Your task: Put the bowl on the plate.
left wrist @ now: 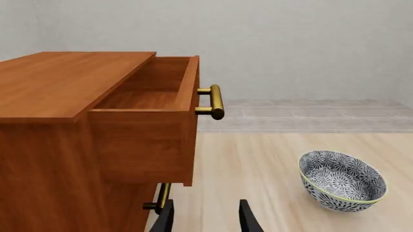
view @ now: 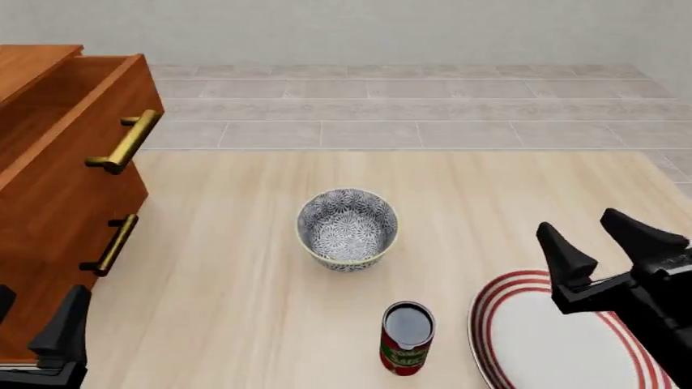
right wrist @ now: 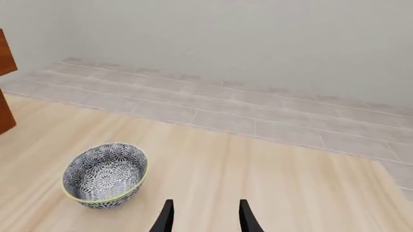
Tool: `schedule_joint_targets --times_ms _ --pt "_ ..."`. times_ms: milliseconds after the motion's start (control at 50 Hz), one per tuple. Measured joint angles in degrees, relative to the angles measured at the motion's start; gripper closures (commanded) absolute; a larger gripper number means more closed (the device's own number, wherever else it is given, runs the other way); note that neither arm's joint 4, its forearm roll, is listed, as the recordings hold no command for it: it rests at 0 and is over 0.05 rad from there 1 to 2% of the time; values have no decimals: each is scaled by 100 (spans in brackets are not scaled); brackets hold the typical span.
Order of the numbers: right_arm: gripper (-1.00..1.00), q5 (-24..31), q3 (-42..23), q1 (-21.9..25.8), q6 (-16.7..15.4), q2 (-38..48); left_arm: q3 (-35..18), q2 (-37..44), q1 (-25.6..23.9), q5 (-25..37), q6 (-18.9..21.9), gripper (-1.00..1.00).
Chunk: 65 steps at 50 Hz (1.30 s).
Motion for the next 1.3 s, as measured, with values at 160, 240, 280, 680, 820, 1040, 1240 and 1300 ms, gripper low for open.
schedule_joint_targets --times_ms 160,240,280,680,820,1040,1240,1300 --pt "-100 -71 -317 188 -134 658 0 0 0 0 0 -100" --pt "-100 -80 -476 265 -195 1011 0 0 0 0 0 -100" --pt "-100 -83 -557 301 -230 1181 0 0 0 0 0 -100" --pt "-100 -199 -1236 796 -538 2684 0 0 0 0 0 -100" --pt "-100 -237 -1436 956 -584 3093 0 0 0 0 0 -100" --pt "-100 -279 -1705 1180 -565 3618 0 0 0 0 0 -100" --pt "-100 -319 -1949 1332 -466 4083 0 0 0 0 0 -100" --pt "-100 -337 -2010 1372 -431 4194 0 0 0 0 0 -100"
